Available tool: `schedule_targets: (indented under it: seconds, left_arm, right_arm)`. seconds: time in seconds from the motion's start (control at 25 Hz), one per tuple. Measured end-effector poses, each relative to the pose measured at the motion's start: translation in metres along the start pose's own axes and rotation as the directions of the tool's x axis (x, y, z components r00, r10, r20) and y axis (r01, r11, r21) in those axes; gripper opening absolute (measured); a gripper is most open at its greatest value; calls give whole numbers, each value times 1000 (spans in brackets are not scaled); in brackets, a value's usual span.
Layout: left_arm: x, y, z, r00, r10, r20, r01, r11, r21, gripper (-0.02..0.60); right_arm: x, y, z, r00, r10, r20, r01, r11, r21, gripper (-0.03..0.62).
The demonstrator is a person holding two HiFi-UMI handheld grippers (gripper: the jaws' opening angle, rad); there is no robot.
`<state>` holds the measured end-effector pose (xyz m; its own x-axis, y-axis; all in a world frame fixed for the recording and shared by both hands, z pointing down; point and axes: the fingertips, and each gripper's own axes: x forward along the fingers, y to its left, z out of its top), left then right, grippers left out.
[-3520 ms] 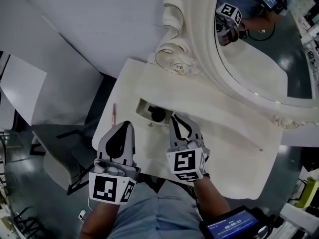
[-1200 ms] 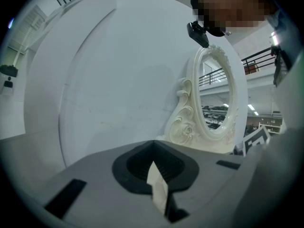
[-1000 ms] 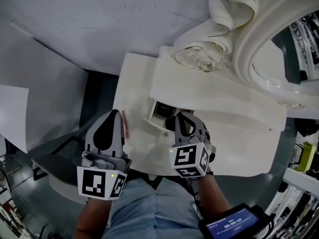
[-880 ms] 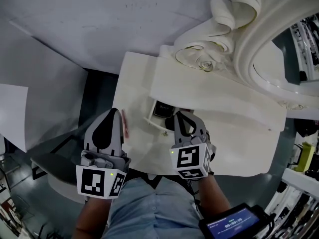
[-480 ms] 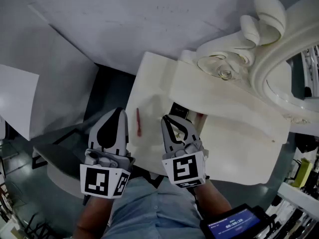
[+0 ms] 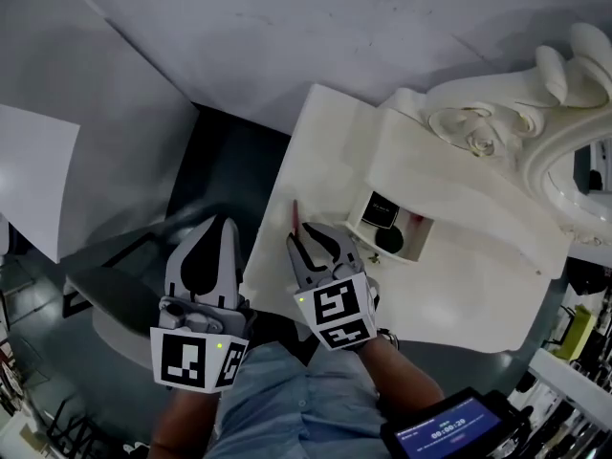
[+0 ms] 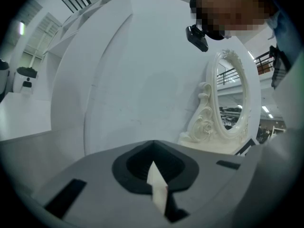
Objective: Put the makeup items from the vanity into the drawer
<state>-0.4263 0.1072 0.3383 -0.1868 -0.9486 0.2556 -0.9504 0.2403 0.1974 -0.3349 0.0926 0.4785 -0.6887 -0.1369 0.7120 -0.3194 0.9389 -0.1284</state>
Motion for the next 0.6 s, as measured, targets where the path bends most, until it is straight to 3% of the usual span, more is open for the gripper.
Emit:
schedule_targets:
  seconds: [0.04,0.36,0.6]
  left_arm:
    - [0,4,-3,1000,2,-7,-2,1000,-6,-2]
    - [2,23,-20,999,6,-43,-8,999,-52,-2]
    - [3,23,-18,999,5,-37,-7,999,-53,-2]
  right_arm:
    - [5,-1,-5,1000,-12,-26,12,1000,-11,106]
    - [26,1,-17,992,-31,-125,28,999,-28,112]
    - [28,-1,-19,989,-2,-151,-3,999,-33,71]
